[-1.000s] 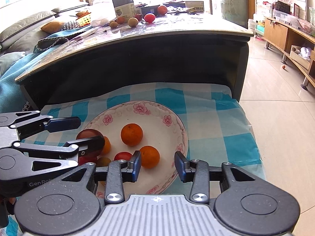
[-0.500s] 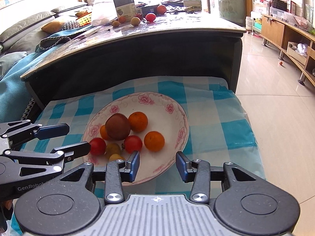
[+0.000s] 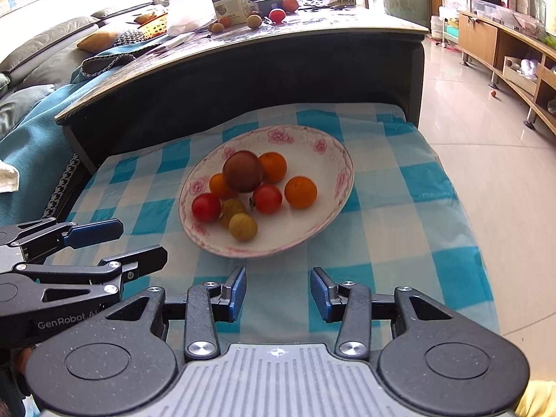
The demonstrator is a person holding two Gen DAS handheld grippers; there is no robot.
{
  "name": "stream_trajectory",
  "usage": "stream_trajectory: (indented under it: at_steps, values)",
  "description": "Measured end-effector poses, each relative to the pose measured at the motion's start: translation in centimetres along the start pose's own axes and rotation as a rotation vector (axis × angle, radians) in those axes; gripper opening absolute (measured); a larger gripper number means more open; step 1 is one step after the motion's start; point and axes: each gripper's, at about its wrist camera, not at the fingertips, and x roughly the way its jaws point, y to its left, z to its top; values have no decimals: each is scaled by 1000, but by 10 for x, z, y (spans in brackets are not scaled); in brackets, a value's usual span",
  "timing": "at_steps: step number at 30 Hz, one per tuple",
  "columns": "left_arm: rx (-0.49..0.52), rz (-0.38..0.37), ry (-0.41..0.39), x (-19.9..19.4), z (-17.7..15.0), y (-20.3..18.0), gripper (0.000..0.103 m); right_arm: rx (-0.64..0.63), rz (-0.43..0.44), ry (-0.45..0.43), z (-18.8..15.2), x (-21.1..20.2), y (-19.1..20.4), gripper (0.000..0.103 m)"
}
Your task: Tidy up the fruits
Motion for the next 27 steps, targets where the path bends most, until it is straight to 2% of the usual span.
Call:
stream_trajectory:
  at_steps: [10, 27]
  values:
    - [-15, 25, 14, -13, -18, -7, 80, 37, -8, 6, -23, -18, 8, 37]
    - [-25, 85, -5, -36, -34, -23, 95, 54, -11, -11, -43, -39, 16, 38]
